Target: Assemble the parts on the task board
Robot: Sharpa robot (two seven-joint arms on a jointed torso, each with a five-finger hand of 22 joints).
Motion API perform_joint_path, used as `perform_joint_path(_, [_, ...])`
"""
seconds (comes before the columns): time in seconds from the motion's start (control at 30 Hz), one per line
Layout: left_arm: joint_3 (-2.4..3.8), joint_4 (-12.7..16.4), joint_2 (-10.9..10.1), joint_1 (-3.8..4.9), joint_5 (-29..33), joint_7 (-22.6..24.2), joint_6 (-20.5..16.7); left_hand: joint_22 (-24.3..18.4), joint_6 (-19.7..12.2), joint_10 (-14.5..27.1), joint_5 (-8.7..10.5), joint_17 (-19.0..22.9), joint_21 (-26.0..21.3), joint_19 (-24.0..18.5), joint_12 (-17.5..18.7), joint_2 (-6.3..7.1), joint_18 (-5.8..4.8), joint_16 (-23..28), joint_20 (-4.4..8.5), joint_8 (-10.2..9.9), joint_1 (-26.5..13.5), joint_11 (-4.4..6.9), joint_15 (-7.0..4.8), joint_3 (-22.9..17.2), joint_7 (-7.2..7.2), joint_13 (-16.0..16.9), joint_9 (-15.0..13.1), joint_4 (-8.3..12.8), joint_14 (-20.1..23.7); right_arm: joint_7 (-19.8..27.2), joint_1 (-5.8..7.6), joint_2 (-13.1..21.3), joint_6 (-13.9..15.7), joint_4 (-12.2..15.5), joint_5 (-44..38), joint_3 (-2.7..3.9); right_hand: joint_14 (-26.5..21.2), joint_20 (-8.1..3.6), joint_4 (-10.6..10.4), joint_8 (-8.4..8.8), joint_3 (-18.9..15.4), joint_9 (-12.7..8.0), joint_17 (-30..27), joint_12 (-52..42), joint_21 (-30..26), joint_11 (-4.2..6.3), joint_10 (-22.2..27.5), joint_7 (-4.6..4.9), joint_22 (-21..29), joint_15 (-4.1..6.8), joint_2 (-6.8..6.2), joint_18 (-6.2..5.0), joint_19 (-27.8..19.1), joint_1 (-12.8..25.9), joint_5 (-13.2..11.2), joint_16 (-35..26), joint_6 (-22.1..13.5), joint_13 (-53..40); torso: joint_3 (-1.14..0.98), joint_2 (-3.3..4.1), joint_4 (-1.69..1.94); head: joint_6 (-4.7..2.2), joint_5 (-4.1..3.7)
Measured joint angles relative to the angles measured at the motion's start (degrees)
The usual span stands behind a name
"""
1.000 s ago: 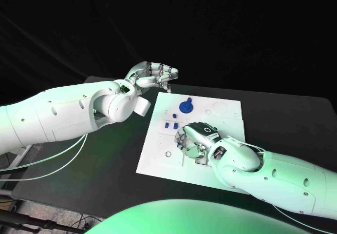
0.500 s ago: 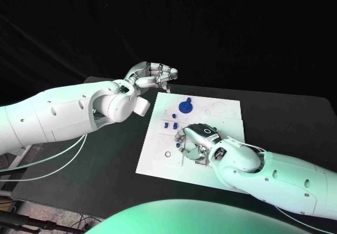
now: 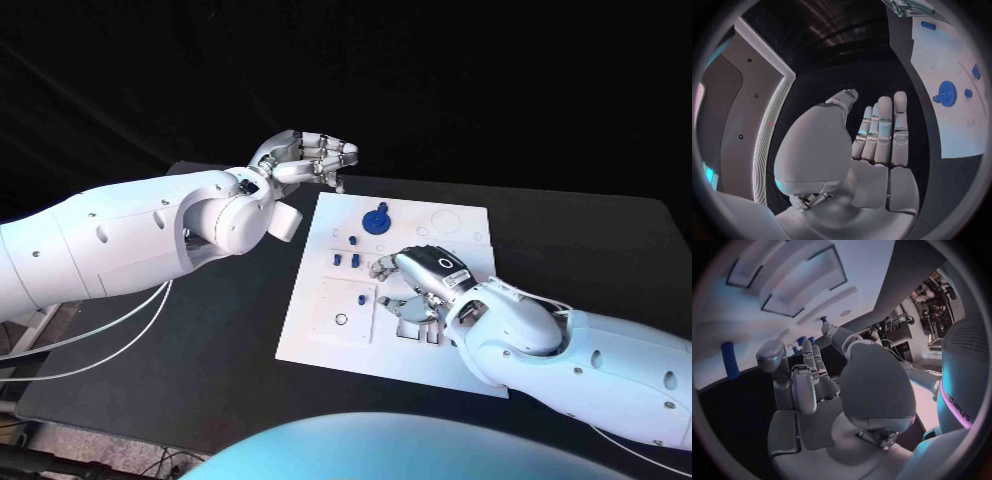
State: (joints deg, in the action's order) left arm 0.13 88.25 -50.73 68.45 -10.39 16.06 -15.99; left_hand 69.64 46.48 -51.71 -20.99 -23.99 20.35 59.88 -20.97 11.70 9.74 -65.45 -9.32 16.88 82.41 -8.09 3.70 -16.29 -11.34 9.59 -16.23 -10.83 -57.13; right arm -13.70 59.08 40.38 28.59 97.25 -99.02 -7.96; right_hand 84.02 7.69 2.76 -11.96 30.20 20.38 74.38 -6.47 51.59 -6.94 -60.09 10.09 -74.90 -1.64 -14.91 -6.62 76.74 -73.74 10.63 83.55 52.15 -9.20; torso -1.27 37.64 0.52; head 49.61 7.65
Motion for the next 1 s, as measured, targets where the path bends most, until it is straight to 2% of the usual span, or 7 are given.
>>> perform_joint_path(0.07, [-0.02, 0.0, -0.1, 0.00, 0.0, 0.0, 0.0, 0.0, 0.0, 0.0, 0.00, 0.0, 0.0, 0.0, 0.0, 0.00, 0.00, 0.0, 0.00, 0.0, 0.0, 0.00, 0.00, 0.0, 0.00, 0.0, 0.0, 0.0, 0.0, -0.2, 1.29, 1.7, -0.4, 1.2, 0.5, 0.15, 0.0, -0.12, -0.7, 0.08, -1.6, -0.3, 0.0, -0.4, -0.1, 0.44, -0.1, 0.02, 0.0, 0.00, 0.35, -0.01, 0.1, 0.9, 0.0, 0.0, -0.1, 0.0, 0.00, -0.01, -0.02, -0.16, -0.27])
perform_joint_path(0.13, [-0.04, 0.0, -0.3, -0.01, 0.0, -0.1, 0.1, 0.0, 0.0, 0.0, 0.00, 0.0, 0.0, 0.0, 0.0, 0.00, 0.00, 0.0, 0.00, 0.0, 0.0, 0.00, 0.00, 0.0, 0.00, 0.0, 0.0, 0.0, 0.0, -0.8, 3.32, 3.7, -1.8, 2.1, 1.4, 0.42, 0.0, -0.61, -2.3, 0.74, -14.6, -1.2, -1.1, -0.6, -2.6, 0.32, 2.3, -0.24, 0.0, 0.00, 2.28, -0.88, -0.4, -0.4, 0.9, -0.7, -2.1, 0.4, 0.00, -0.01, -0.07, -0.36, -0.60])
perform_joint_path(0.2, [-0.06, 0.0, -0.4, -0.01, 0.0, -0.1, 0.2, 0.0, 0.0, 0.0, 0.00, 0.0, 0.0, 0.0, 0.0, 0.00, 0.00, 0.0, 0.00, 0.0, 0.0, 0.00, 0.00, 0.0, 0.00, 0.0, 0.0, 0.0, 0.0, -1.4, 4.99, 5.2, -3.4, 2.5, 2.3, 0.61, 0.0, -0.31, -7.6, 0.73, -26.2, -2.1, -2.1, -2.0, -4.5, 0.16, 4.0, -0.18, 0.5, 0.00, 4.18, -0.91, -0.7, -4.6, 0.9, -1.0, -3.2, 0.7, 0.01, -0.03, -0.12, -0.51, -0.91])
perform_joint_path(0.23, [-0.06, 0.0, -0.4, -0.01, 0.0, -0.1, 0.2, 0.0, 0.0, 0.0, 0.00, 0.0, 0.0, 0.0, 0.0, 0.00, 0.00, 0.0, 0.00, 0.0, 0.0, 0.00, 0.00, 0.0, 0.00, 0.0, 0.0, 0.0, 0.0, -1.8, 5.77, 6.0, -4.3, 2.6, 2.8, 0.62, 0.0, 0.00, -13.2, 0.63, -31.2, -2.7, -2.4, -3.0, -5.2, 0.26, 5.1, -0.22, 0.7, 0.00, 4.34, -0.91, -1.1, -9.0, 1.3, -1.0, -3.6, 1.0, 0.01, -0.04, -0.15, -0.61, -1.15])
perform_joint_path(0.3, [-0.07, 0.0, -0.4, -0.01, 0.0, -0.2, 0.3, 0.0, 0.0, 0.0, 0.00, 0.0, 0.0, 0.0, 0.0, 0.00, 0.00, 0.0, 0.00, 0.0, 0.0, 0.00, 0.00, 0.0, 0.00, 0.0, 0.0, 0.0, 0.0, -2.4, 7.26, 7.5, -6.4, 2.7, 3.9, 0.66, 0.0, 0.00, -18.8, 0.44, -35.1, -3.2, -3.5, -3.4, -6.7, 0.00, 6.7, -0.39, 1.3, 0.00, 2.41, -0.90, -1.0, -11.6, 1.3, -1.6, -4.1, 1.4, 0.04, -0.04, -0.21, -0.75, -1.43])
perform_joint_path(0.67, [-0.27, 0.1, -0.5, -0.01, 0.0, -0.4, 0.6, -0.1, 0.0, 0.0, 0.00, 0.1, -0.2, 0.0, -0.3, 0.00, 0.00, 0.0, 0.00, 0.0, 0.0, 0.01, 0.00, 0.0, 0.00, 0.0, 0.0, 0.0, 0.0, -3.9, 9.20, 9.8, -12.3, 1.1, 7.3, 0.67, -0.2, 0.39, -19.9, 0.41, -39.4, -3.9, -5.4, -3.4, -9.4, -0.82, 9.3, -0.62, 2.4, -0.62, 0.23, -0.91, -2.1, -11.7, -6.5, -2.4, -6.4, 3.4, 0.04, -0.05, -0.26, -1.09, -2.53])
perform_joint_path(1.0, [-0.31, 0.1, -0.6, -0.01, -0.1, -0.6, 0.8, -0.1, 0.0, 0.2, 0.00, 0.1, -0.2, 0.0, -0.3, 0.00, 0.00, 0.0, 0.00, 0.4, 0.0, 0.21, 0.00, -0.2, 0.00, 0.0, 0.0, 0.2, 0.0, -3.6, 8.90, 8.1, -13.7, -0.7, 8.1, 0.59, 0.1, -0.40, -19.1, -2.34, -30.9, -3.7, -4.0, -5.4, -4.9, 0.46, 4.5, -0.36, 0.9, -0.24, 6.57, -0.91, 0.5, -16.9, -7.4, -2.0, -2.2, 3.9, 0.04, -0.02, -0.15, -1.09, -2.60])
